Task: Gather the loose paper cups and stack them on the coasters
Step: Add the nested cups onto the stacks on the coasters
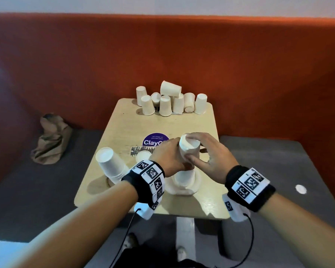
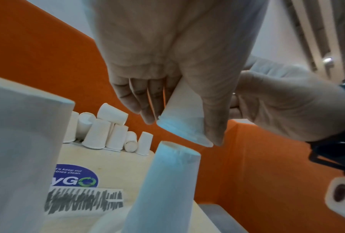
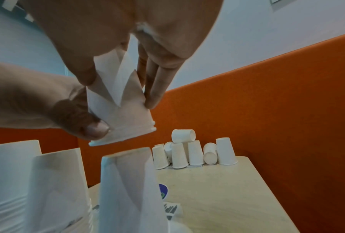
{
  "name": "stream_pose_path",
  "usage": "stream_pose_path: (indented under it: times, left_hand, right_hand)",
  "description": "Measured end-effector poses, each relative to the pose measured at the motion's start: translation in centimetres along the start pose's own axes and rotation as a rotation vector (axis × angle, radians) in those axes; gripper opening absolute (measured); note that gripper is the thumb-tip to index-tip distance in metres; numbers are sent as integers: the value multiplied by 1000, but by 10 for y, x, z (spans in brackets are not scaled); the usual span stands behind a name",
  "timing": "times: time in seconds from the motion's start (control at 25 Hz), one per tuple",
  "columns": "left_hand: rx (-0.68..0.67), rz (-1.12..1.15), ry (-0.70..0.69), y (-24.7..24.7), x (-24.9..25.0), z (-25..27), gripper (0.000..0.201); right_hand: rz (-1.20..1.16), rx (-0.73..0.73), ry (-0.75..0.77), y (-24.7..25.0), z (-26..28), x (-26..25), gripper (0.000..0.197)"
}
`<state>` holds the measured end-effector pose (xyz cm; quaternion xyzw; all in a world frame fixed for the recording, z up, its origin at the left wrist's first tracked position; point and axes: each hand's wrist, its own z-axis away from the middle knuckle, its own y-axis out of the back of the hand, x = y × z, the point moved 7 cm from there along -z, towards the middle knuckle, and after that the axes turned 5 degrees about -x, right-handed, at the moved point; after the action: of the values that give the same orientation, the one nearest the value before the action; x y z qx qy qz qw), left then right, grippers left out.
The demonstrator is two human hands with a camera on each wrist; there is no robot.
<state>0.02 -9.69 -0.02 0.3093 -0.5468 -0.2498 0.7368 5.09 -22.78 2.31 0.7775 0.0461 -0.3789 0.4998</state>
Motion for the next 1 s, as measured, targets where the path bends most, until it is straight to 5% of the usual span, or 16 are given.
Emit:
stream_pose_path:
  times: [1.0]
  left_hand:
    - [-199, -86, 158, -58, -47, -24, 71]
  right_hand:
    - [71, -270, -187, -57, 5, 54, 44]
